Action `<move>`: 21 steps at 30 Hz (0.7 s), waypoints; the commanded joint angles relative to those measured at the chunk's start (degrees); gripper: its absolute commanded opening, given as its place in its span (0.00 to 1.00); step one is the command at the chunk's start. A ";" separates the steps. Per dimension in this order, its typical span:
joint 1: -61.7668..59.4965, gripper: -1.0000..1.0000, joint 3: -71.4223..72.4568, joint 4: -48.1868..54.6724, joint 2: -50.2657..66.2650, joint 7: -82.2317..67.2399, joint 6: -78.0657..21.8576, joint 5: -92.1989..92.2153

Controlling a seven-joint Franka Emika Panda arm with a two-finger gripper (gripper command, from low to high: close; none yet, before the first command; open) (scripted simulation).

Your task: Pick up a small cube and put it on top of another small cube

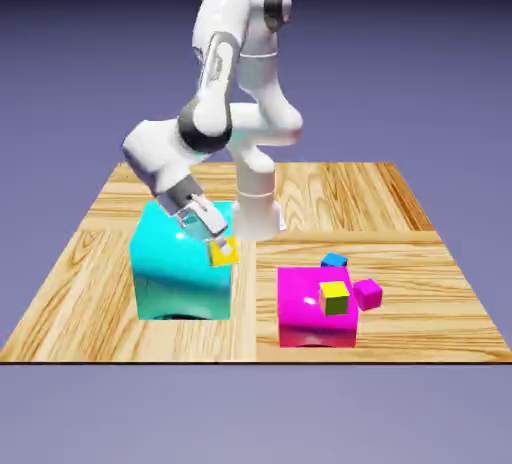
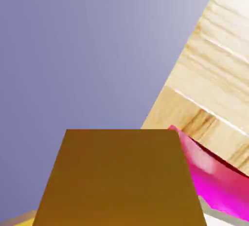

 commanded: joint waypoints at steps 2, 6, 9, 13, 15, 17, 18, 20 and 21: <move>3.20 0.00 1.56 -3.62 -2.36 3.83 1.69 -1.21; 11.51 0.00 4.66 -10.86 -7.09 11.24 5.11 -3.22; 17.74 0.00 6.98 -16.28 -10.64 16.80 7.67 -4.73; 26.04 0.00 5.41 -20.41 -10.51 24.12 8.78 -7.03; 30.20 0.00 4.06 -22.10 -9.87 27.78 9.06 -8.21; 33.63 0.00 2.95 -23.50 -9.34 30.80 9.30 -9.19; 33.63 0.00 2.95 -23.50 -9.34 30.80 9.30 -9.19; 34.44 0.00 4.30 -22.93 -5.37 27.14 11.94 -4.21; 34.84 0.00 4.98 -22.64 -3.38 25.31 13.26 -1.72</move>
